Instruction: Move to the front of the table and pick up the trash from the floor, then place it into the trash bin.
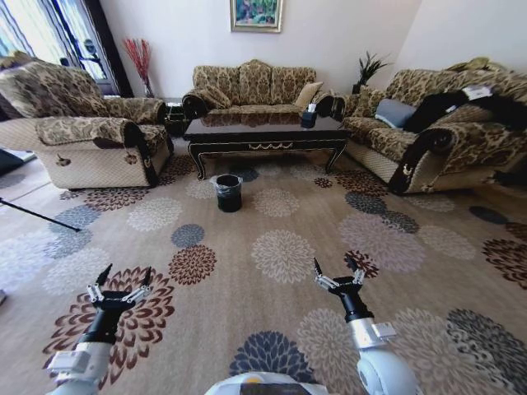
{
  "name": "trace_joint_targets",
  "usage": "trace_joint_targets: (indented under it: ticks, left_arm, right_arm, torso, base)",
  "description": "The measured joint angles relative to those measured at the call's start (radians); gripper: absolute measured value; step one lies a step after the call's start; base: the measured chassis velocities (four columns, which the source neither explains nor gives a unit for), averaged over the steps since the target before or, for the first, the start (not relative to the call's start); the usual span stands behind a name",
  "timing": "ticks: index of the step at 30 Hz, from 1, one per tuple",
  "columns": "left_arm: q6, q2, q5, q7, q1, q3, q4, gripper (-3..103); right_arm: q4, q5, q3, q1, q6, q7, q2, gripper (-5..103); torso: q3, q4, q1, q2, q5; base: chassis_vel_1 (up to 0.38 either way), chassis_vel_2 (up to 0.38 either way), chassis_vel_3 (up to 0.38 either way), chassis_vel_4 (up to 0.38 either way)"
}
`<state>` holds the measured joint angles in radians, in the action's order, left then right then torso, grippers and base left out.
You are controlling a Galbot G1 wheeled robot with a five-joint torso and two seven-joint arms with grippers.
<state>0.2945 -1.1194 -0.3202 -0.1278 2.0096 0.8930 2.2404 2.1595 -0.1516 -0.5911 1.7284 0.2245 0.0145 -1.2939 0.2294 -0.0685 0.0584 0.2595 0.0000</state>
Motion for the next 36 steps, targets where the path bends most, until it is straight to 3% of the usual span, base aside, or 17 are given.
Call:
trace_joint_targets:
  ticks: [36]
  left_arm:
    - [0.000,0.000,0.000,0.000,0.000,0.000,0.000,100]
  right_arm:
    - [0.000,0.000,0.000,0.000,0.000,0.000,0.000,100]
  torso:
    - [0.090,0.0000,0.046,0.136,0.0000]
  base:
    - [0.000,0.000,0.000,0.000]
